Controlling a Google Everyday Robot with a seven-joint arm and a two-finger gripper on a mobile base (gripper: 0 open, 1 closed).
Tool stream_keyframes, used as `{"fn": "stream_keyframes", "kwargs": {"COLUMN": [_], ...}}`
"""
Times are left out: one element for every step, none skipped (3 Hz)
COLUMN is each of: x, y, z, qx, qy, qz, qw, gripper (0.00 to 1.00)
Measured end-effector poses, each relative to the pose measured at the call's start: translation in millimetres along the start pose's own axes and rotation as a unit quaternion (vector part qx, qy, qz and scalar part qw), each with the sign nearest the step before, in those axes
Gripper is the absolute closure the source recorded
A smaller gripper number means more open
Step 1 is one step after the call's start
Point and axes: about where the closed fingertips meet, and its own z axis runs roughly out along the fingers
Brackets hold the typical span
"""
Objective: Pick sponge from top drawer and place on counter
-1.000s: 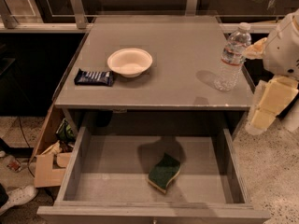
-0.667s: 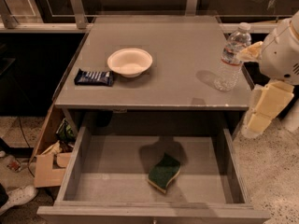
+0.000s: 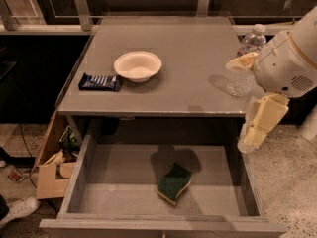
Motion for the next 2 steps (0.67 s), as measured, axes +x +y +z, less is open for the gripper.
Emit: {"fn": "stream_keyframes", "kwargs": {"x": [-2,6], "y": [1,16], "z": [1,17], "qx": [-0.002,-0.001], "qy": [-0.004,0.015], "qz": [-0.002,0.011], "qw": [1.0000,0.9998], "gripper": [0.00,0.00]}}
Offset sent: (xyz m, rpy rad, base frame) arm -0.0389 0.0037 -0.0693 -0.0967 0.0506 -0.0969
